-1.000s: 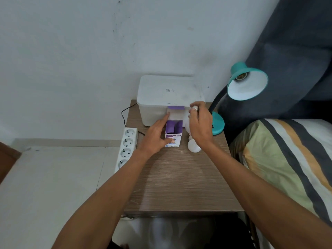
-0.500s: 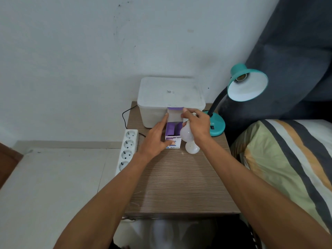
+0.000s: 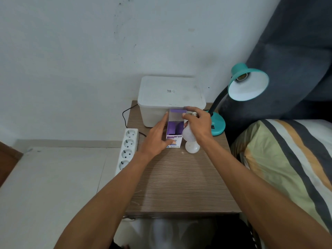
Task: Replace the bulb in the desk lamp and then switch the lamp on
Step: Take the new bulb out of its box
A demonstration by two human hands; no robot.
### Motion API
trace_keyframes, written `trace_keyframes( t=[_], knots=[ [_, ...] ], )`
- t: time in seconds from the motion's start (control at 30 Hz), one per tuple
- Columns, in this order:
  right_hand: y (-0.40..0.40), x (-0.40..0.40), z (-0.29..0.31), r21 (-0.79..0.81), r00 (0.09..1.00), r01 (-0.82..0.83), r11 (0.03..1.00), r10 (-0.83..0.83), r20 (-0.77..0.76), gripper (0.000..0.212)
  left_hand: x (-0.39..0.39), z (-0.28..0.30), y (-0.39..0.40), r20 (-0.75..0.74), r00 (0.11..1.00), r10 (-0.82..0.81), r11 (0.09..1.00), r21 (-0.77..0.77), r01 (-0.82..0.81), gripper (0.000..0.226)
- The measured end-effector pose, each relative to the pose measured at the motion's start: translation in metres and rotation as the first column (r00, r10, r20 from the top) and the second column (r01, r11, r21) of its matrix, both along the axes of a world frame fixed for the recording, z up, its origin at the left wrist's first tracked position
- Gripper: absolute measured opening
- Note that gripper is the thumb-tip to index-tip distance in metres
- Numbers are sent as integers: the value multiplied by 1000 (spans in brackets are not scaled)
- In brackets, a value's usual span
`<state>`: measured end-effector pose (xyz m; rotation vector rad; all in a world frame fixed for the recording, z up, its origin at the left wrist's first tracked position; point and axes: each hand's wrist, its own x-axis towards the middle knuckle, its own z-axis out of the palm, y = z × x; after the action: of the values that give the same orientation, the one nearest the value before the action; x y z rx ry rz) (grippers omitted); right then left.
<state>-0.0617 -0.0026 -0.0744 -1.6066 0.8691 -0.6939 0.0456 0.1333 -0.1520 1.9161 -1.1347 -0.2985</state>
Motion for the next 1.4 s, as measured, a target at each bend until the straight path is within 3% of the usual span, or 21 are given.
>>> trace_keyframes(
  t=[0.23, 0.47, 0.63, 0.77, 1.0, 1.17, 1.4],
  knots=[
    [4, -8, -1, -82, 996, -85, 993, 86, 5, 10, 4, -4, 2, -54, 998, 33, 999, -3, -34, 115],
    [15, -19, -20, -218, 971, -209, 953, 175, -164, 8, 6, -4, 6, -67, 997, 38, 999, -11, -39, 113],
    [20, -25, -33, -485, 966, -197, 852, 83, -246, 14, 6, -6, 4, 28, 999, 18, 1000, -19, -17, 103],
    [21, -29, -35, -530, 950, -227, 817, 65, -306, 17, 3, -5, 3, 61, 998, 16, 1000, -22, -15, 97],
    [22, -35, -33, -490, 934, -263, 831, 93, -345, 18, -15, -12, 8, 172, 984, 42, 997, -76, -30, 65],
    [19, -40, -27, -346, 985, -75, 935, 15, -174, 13, -17, -4, 3, 145, 976, 163, 983, -112, -147, 60],
    [5, -40, -28, -186, 998, -26, 982, 16, -56, 22, -12, 1, -7, 174, 962, 210, 978, -59, -202, 59]
  ],
)
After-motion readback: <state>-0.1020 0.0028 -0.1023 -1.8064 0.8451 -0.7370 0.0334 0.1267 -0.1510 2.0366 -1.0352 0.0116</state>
